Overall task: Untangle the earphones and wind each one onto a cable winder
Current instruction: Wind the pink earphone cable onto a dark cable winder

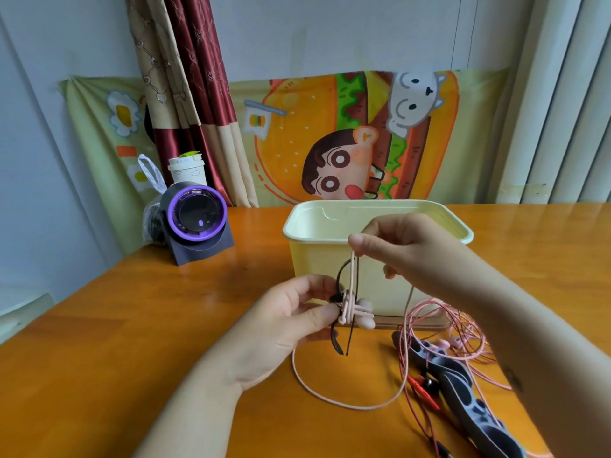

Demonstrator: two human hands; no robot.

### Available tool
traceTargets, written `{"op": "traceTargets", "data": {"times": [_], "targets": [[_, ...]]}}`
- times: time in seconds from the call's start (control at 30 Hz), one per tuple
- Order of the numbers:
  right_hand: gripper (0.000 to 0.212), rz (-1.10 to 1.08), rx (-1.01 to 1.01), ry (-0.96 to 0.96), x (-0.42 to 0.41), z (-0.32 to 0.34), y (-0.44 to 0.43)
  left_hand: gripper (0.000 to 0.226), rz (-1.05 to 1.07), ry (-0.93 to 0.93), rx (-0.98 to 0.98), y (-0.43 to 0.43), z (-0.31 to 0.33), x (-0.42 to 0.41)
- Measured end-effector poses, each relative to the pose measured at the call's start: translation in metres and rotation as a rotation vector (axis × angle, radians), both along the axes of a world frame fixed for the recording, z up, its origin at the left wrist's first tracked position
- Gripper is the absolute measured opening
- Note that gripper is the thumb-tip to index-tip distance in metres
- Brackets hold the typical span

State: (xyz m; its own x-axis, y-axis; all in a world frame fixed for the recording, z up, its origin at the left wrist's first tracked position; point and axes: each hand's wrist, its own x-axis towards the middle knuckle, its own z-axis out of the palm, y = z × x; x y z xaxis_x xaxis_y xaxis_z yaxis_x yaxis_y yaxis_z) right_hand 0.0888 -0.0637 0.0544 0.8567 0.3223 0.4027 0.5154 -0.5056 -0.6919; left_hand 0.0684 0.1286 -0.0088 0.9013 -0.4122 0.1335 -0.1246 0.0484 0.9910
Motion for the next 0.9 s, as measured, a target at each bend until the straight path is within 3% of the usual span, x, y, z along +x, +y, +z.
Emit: {"op": "traceTargets", "data": {"times": [0.27,0.37,0.43,0.5,0.67,0.77,0.9], "targets": [[0.037,0.041,0.187,0.189,0.012,-0.027,0.013,0.044,-0.076,0.122,-0.310,0.000,0.005,-0.002],[0.050,0.135,0.214,0.305,0.012,-0.043,0.025,0.049,-0.148,0.164,-0.496,0.002,0.006,-0.002],[0.055,0.153,0.246,0.362,0.010,-0.044,0.029,0.041,-0.059,0.220,-0.589,0.001,0.009,-0.002],[0.042,0.147,0.183,0.353,0.007,-0.042,0.030,0.028,0.081,0.269,-0.662,-0.001,0.010,0.001],[0.035,0.198,-0.229,0.229,-0.001,-0.038,0.033,0.027,0.339,0.336,-0.778,0.005,0.009,0.009],[0.036,0.152,-0.301,0.121,-0.004,-0.030,0.030,0.017,0.450,0.369,-0.728,0.007,0.006,0.011],[0.026,0.085,-0.360,0.035,-0.011,-0.015,0.023,0.023,0.464,0.331,-0.686,0.007,0.005,0.011]]}}
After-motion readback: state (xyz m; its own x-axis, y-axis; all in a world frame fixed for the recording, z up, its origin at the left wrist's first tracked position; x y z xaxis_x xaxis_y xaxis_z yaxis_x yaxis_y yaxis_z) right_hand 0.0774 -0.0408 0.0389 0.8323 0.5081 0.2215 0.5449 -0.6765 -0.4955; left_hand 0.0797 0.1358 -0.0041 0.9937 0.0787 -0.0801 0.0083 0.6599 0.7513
